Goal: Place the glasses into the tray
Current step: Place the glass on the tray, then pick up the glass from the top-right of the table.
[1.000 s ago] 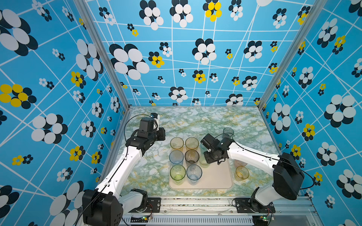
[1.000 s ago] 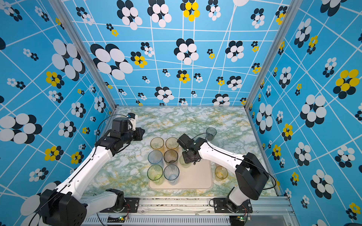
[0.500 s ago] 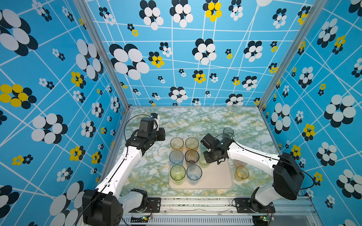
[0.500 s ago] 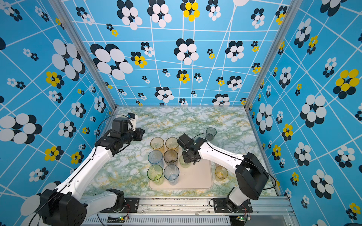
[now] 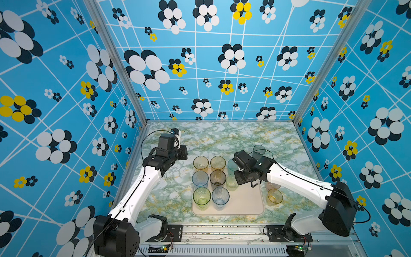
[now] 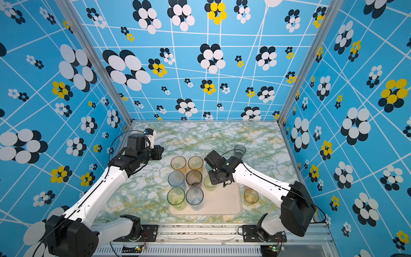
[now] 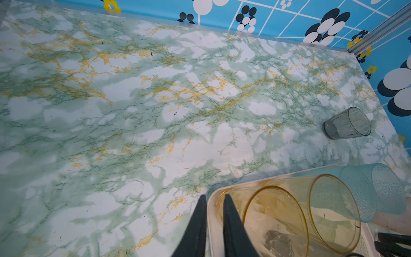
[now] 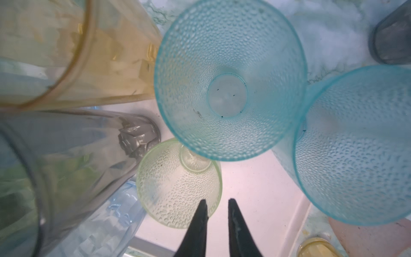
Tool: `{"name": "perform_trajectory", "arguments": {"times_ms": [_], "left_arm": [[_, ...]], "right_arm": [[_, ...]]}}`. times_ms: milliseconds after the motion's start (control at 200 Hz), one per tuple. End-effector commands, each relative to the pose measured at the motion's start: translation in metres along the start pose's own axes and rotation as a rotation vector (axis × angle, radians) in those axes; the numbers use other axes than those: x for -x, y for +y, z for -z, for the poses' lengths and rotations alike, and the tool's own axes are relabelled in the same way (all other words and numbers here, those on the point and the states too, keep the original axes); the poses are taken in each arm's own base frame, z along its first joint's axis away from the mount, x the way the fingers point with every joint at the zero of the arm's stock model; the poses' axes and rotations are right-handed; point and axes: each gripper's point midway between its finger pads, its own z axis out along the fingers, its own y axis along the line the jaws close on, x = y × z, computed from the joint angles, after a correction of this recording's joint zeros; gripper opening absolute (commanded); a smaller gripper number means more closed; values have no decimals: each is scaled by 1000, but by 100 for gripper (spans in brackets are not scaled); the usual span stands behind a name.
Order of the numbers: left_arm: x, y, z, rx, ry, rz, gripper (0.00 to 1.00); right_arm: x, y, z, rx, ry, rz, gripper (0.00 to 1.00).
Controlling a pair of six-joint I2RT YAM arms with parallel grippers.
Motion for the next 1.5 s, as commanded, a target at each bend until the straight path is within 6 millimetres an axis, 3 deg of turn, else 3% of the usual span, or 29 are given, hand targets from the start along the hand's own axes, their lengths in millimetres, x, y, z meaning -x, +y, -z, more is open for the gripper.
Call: {"name": "perform_trajectory", "arguments": {"times_ms": [0,210,420,635,845,1140,1495], "left_arm": [[-10,1,-4,2,26,-18,17],[-10,2,-5,6,22,-16,17],[-11,4,-5,10,15,-18,17],[-17,7,-6,26,29,-28,17],[-20,9,-5,36,34,-35,17],[-22,12,-4,48,39,-40,17],[-22,14,-2,61,38,-46,17]], "right_arm": [[-5,-8,22,7,-20,20,21],[14,-22,70,7,-187,2,23],[30,-90,99,-194,-300,-139,25],[38,-152,71,-249,-244,-304,25],[59,-188,40,-228,-191,-394,25],[89,-215,-8,-166,-115,-443,24],[112,-232,-36,-178,-56,-443,24]]}}
